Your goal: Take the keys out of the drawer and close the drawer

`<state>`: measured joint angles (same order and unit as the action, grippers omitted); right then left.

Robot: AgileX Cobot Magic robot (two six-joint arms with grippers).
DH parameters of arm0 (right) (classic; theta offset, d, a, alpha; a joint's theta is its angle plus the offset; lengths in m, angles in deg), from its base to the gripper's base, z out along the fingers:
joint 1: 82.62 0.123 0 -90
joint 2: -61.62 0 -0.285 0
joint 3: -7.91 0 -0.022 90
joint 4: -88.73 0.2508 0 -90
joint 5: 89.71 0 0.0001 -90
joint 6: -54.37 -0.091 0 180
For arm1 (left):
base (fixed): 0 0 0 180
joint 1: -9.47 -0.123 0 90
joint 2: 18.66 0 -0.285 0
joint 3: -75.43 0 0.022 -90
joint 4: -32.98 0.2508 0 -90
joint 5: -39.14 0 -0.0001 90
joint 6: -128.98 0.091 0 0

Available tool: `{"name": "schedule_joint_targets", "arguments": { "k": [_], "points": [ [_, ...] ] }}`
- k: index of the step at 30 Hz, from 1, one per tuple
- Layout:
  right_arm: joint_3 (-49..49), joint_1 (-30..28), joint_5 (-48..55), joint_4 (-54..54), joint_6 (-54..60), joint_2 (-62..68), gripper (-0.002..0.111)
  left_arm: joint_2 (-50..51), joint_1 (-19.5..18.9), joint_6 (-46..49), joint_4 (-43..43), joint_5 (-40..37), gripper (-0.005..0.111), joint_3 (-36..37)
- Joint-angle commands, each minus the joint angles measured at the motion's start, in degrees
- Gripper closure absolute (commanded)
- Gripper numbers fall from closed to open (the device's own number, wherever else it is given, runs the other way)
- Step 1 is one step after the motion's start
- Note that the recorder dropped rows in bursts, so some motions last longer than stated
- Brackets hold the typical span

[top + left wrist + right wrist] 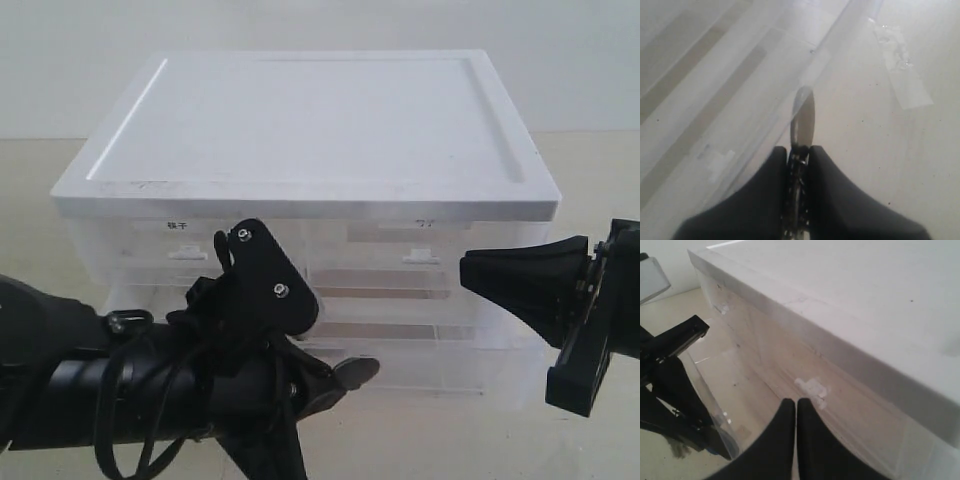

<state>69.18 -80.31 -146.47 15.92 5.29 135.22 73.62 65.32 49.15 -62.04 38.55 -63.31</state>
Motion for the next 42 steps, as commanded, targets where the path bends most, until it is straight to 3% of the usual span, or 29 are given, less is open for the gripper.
{"name": "schedule_joint_targets", "arguments": {
  "k": [1, 8, 11, 12, 16, 20, 21, 24, 26, 28, 31, 33, 36, 39, 42],
  "points": [
    [0.0, 0.2, 0.0, -0.3, -0.2, 0.0, 0.109, 0.8, -2.6, 0.6, 0.5, -0.5, 0.102, -1.3],
    [0.0, 0.2, 0.0, -0.6, -0.4, 0.0, 0.109, 0.8, -4.0, 1.9, 0.4, -5.1, 0.102, -2.4],
    [0.0, 0.2, 0.0, -1.2, -0.5, 0.0, 0.109, 0.8, -3.7, 2.3, 0.7, -22.7, 0.102, -1.2],
    [0.0, 0.2, 0.0, -1.2, -0.5, 0.0, 0.109, 0.8, -2.6, 3.2, 0.7, -24.6, 0.102, -0.3],
    [0.0, 0.2, 0.0, -1.2, -0.7, 0.0, 0.109, 4.4, -0.5, 4.3, 2.0, -17.5, 0.102, 2.1],
    [0.0, 0.2, 0.0, -1.3, -0.6, 0.0, 0.109, 11.7, -0.6, 6.0, 1.9, -2.4, 0.101, -1.0],
    [0.0, 0.2, 0.0, -1.4, -0.6, 0.0, 0.109, 12.6, -0.6, 8.3, 2.2, -2.4, 0.096, -1.4],
    [0.0, 0.2, 0.0, -1.3, -0.7, 0.0, 0.109, 13.8, -0.6, 8.4, 2.6, 2.3, 0.066, -2.7],
    [0.0, 0.2, 0.0, -1.3, -0.7, 0.0, 0.109, 13.8, -0.6, 7.6, 2.6, 5.1, 0.057, -2.8],
    [0.0, 0.2, 0.0, -1.3, -0.7, 0.0, 0.109, 13.5, -0.6, 7.5, 2.6, 4.5, 0.054, -2.8],
    [0.0, 0.2, 0.0, -1.3, -0.7, 0.0, 0.109, 12.9, -0.6, 7.5, 2.3, -1.4, 0.056, -2.8],
    [0.0, 0.2, 0.0, -1.3, -0.7, 0.0, 0.109, 11.8, -0.6, 7.4, 2.3, -9.2, 0.059, -2.8],
    [0.0, 0.2, 0.0, -1.3, -0.7, 0.0, 0.109, 9.8, -0.6, 7.4, 2.3, -15.8, 0.071, -2.5],
    [0.0, 0.2, 0.0, -1.5, -0.7, 0.0, 0.109, 7.9, -0.6, 7.4, 2.3, -12.8, 0.089, -1.4],
    [0.0, 0.2, 0.0, -1.5, -0.8, 0.0, 0.109, 6.8, -0.6, 7.1, 0.4, -1.3, 0.100, -0.4]
  ]
}}
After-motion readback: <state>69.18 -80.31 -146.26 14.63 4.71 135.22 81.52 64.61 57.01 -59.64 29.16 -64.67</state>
